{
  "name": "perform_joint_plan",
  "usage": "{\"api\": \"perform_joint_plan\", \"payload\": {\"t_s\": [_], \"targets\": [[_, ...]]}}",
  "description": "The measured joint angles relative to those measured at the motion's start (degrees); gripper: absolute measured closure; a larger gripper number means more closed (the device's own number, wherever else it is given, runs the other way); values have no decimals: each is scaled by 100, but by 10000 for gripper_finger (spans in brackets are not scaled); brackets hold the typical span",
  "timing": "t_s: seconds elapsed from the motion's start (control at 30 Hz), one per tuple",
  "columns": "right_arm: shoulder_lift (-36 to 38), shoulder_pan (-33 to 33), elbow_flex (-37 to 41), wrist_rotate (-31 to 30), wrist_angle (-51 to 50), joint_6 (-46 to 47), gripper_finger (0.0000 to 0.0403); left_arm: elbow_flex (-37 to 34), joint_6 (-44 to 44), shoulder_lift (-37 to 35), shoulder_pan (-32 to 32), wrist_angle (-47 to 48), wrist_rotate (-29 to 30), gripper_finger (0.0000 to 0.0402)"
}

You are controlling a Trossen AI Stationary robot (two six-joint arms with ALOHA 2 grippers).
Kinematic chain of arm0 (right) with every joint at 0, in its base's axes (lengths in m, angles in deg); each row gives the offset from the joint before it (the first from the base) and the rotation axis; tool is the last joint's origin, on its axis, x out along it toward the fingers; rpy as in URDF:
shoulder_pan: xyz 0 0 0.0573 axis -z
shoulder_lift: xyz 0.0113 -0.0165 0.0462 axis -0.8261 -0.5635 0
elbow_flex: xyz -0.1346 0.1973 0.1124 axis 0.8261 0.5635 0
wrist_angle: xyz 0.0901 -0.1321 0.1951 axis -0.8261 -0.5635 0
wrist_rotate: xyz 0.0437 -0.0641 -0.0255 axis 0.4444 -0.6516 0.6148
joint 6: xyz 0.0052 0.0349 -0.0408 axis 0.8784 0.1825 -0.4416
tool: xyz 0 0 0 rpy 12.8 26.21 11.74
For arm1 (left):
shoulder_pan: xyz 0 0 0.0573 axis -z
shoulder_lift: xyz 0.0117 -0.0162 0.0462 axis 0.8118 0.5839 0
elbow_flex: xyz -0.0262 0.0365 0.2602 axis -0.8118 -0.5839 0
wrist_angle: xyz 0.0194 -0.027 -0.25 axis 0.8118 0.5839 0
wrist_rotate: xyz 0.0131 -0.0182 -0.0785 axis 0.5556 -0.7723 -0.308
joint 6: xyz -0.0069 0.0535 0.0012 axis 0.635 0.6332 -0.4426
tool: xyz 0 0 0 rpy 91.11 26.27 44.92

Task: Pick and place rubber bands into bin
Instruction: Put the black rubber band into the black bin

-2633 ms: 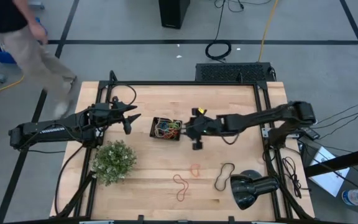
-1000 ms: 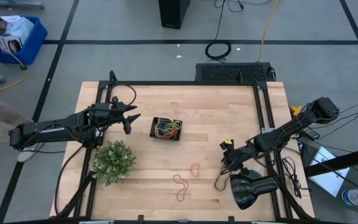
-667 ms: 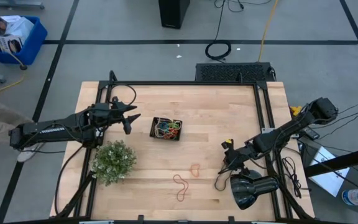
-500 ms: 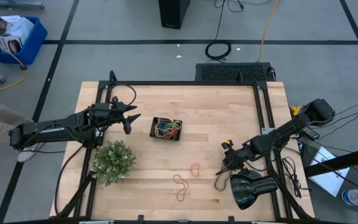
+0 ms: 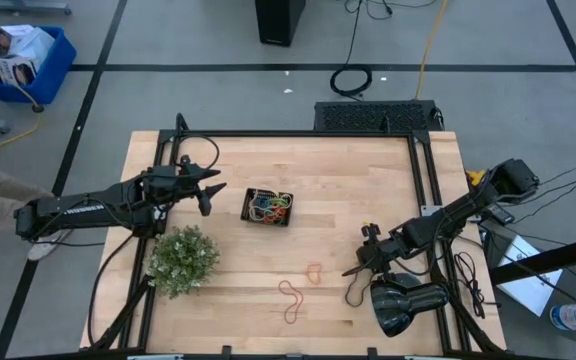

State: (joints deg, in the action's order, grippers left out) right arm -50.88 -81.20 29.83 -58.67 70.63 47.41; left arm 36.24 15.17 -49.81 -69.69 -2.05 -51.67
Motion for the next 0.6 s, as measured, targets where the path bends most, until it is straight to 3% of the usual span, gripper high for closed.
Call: {"api": "perform_joint_plan", "payload": {"t_s": [0.6], "targets": [[7,0,0,-17,14,-197,271,0,-11,-1,0,0,0,185]]}}
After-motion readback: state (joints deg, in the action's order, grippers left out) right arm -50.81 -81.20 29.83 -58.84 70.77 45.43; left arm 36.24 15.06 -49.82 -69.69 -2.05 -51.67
